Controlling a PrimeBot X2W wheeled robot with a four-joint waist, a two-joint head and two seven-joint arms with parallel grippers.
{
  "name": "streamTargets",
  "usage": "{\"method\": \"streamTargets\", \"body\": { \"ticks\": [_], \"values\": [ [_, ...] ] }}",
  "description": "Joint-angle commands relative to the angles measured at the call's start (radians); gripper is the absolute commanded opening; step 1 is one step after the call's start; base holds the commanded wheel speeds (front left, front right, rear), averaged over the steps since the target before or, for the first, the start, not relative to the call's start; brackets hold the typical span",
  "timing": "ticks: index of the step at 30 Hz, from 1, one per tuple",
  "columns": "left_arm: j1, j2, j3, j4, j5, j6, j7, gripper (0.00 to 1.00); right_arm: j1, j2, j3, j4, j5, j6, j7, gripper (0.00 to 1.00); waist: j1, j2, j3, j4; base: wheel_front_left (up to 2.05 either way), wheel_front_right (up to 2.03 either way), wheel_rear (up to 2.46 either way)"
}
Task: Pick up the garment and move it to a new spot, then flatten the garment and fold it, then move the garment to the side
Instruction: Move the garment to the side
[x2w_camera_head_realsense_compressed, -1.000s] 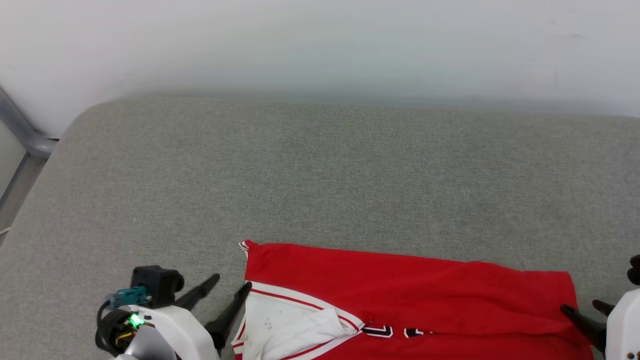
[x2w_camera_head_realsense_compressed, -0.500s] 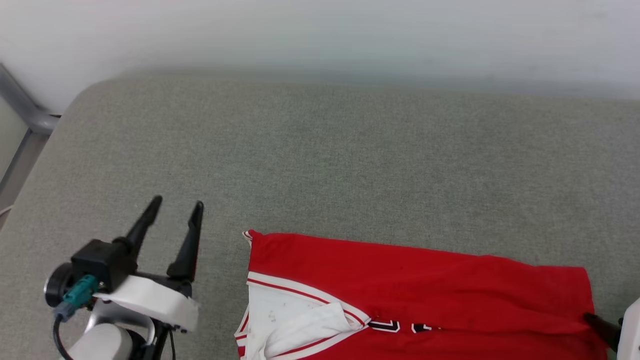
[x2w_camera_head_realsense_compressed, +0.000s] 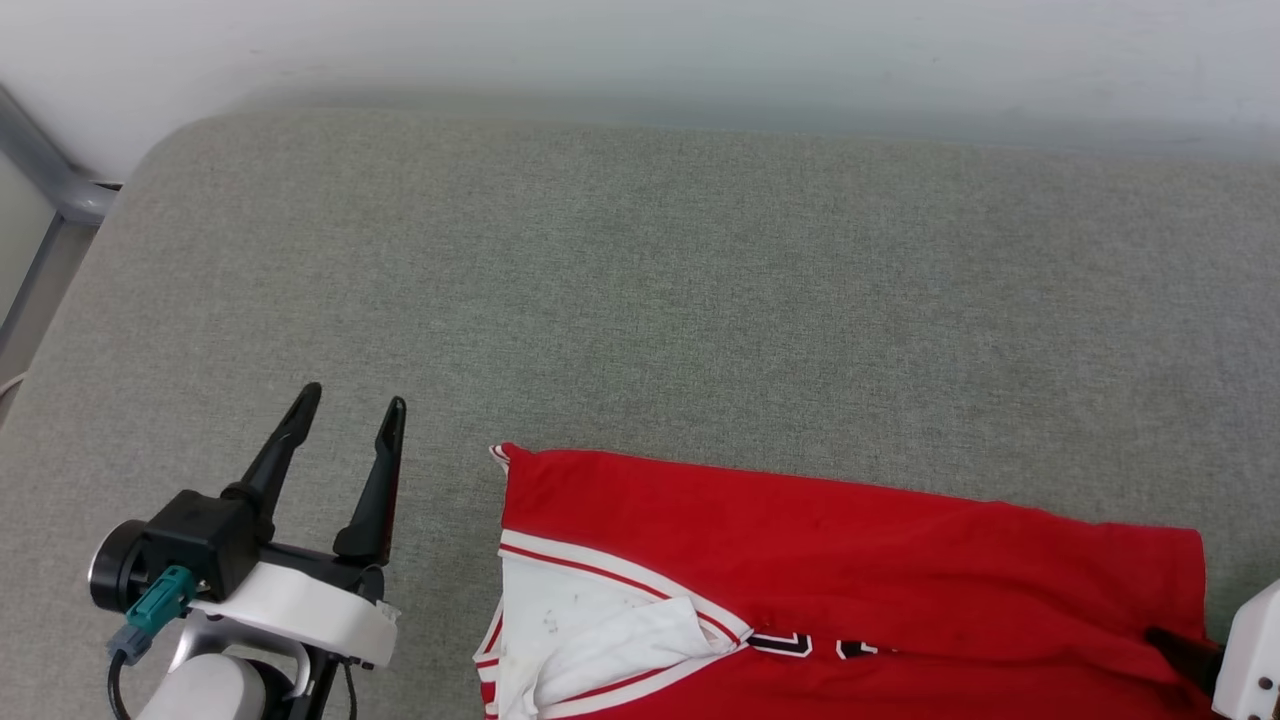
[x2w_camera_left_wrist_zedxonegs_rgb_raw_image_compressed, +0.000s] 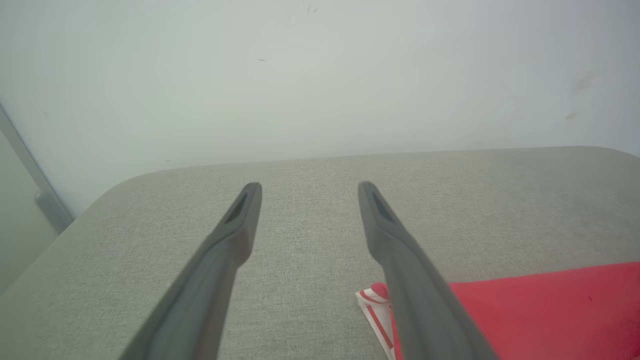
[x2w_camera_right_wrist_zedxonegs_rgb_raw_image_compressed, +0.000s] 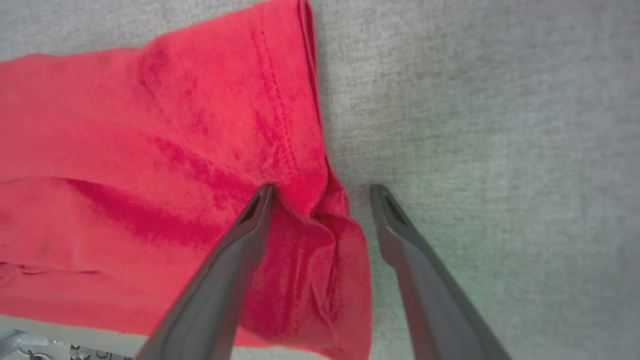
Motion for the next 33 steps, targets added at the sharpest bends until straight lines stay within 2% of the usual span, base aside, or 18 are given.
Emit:
{"method": "streamTargets", "body": {
  "ticks": [1, 8, 17, 18, 20, 33],
  "values": [
    [0.007, -0.008, 0.009, 0.005, 0.010, -0.009, -0.005, 1.00, 0.010, 0.041, 0.033, 0.045, 0.000, 0.000, 0.003, 1.00, 0.0000, 0.0000, 0.001, 0.000, 0.00, 0.00, 0.00],
    [0.015, -0.038, 0.036, 0.037, 0.036, -0.052, -0.005, 1.00, 0.005, 0.074, 0.116, 0.088, 0.068, 0.006, -0.025, 1.00, 0.0000, 0.0000, -0.014, -0.005, 0.00, 0.00, 0.00],
    [0.032, -0.067, 0.050, 0.062, 0.056, -0.081, -0.005, 1.00, 0.018, 0.052, 0.193, 0.089, 0.119, 0.006, -0.046, 0.98, 0.0000, 0.0000, -0.040, -0.010, 0.00, 0.00, 0.00],
    [0.033, -0.070, 0.051, 0.064, 0.058, -0.084, -0.005, 1.00, 0.017, 0.051, 0.196, 0.090, 0.121, 0.006, -0.048, 0.53, 0.0000, 0.0000, -0.042, -0.010, 0.00, 0.00, 0.00],
    [0.035, -0.076, 0.054, 0.065, 0.058, -0.086, -0.005, 1.00, 0.016, 0.043, 0.203, 0.092, 0.117, 0.006, -0.056, 0.00, 0.0000, 0.0000, -0.045, -0.010, 0.00, 0.00, 0.00],
    [0.053, -0.093, 0.080, 0.074, 0.070, -0.100, -0.005, 1.00, 0.000, -0.080, 0.136, 0.111, 0.050, -0.002, -0.152, 0.00, 0.0000, 0.0000, -0.056, -0.019, 0.00, 0.00, 0.00]
  ]
}}
